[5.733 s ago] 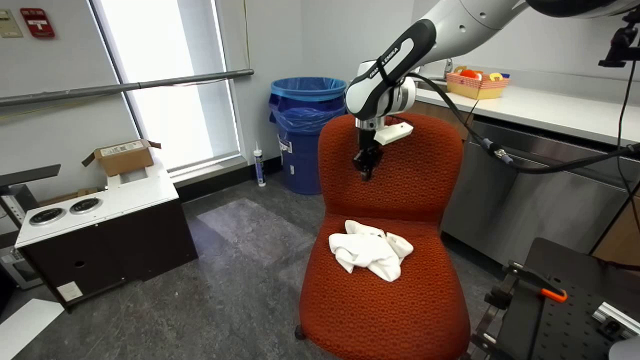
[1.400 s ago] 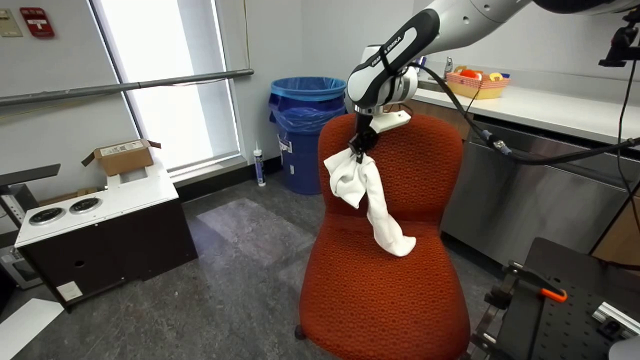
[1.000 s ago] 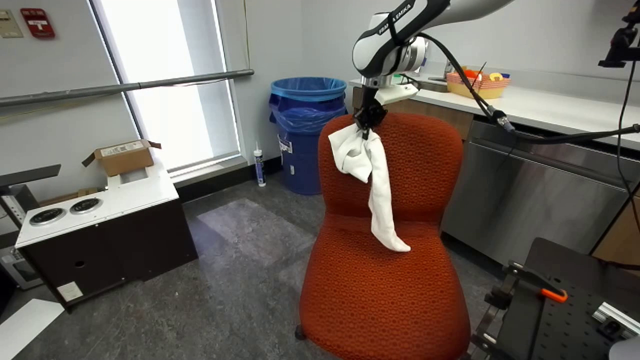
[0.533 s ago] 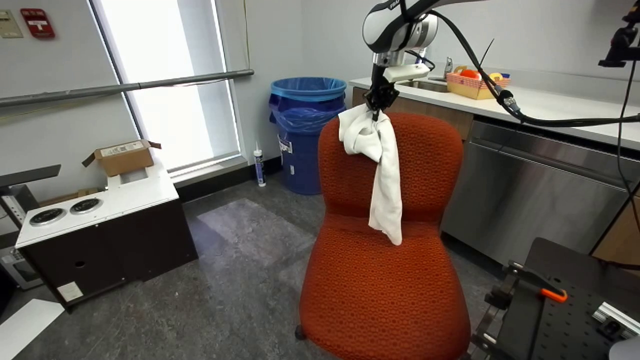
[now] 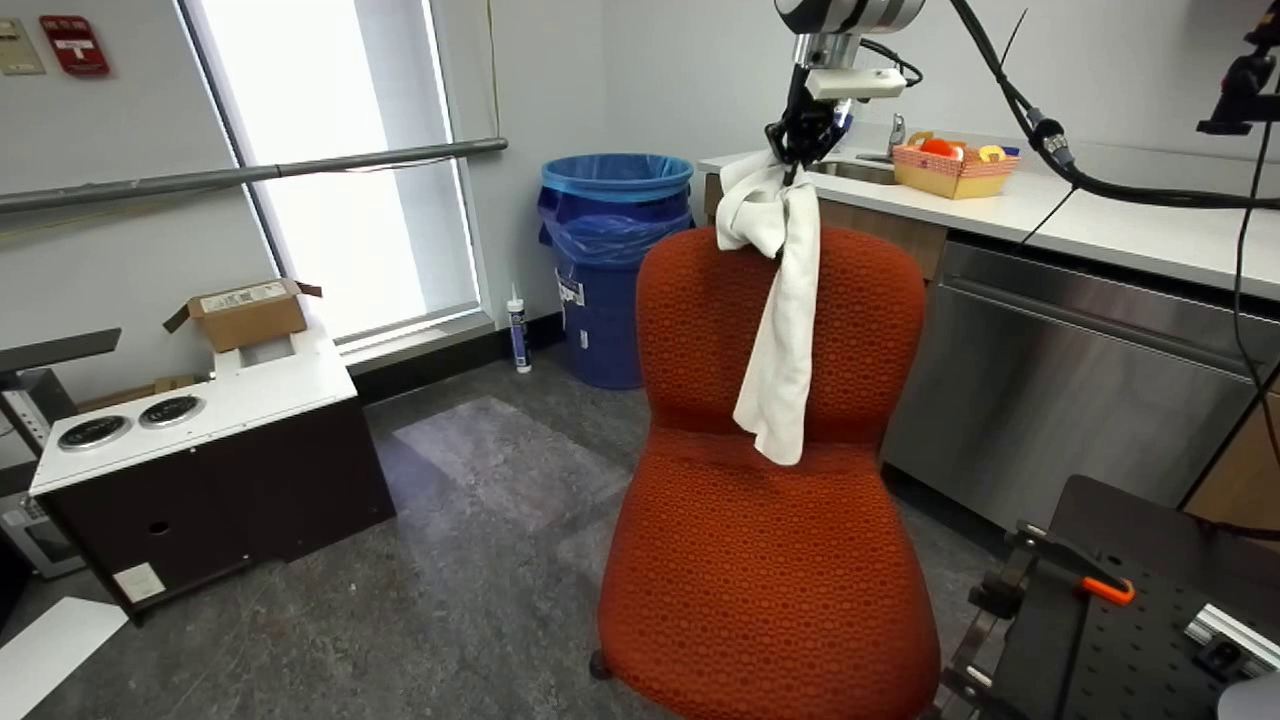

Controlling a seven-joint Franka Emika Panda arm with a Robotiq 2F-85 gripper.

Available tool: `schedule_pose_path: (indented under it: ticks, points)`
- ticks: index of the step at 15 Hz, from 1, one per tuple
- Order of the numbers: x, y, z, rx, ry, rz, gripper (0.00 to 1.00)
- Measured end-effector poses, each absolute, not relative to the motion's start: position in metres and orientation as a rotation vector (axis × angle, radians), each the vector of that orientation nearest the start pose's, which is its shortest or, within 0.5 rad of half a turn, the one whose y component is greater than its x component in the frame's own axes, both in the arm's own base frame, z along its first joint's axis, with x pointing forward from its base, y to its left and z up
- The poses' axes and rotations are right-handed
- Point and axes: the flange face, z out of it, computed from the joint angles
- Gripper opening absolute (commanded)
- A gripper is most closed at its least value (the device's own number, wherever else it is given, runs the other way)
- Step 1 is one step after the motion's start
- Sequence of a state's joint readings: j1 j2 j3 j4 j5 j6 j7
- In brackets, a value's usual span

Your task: Hang the T-shirt on the back of the chair

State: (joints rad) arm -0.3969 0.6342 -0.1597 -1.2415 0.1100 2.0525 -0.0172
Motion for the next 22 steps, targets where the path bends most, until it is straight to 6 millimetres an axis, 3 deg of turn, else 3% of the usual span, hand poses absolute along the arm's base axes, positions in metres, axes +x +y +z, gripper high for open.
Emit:
schedule_pose_path:
  ticks: [4, 11, 12, 14, 22]
  points:
    - [0.65, -0.383, 0.438, -3.015, 1.022, -0.34, 0.0]
    - [0.642, -0.398, 0.44, -2.917, 1.286, -0.279, 0.0]
    - [0.641, -0.398, 0.44, -2.906, 1.309, -0.263, 0.25]
    - [0.64, -0.397, 0.44, -2.893, 1.335, -0.236, 0.34]
    - [0.642, -0.396, 0.446, -2.888, 1.344, -0.219, 1.0]
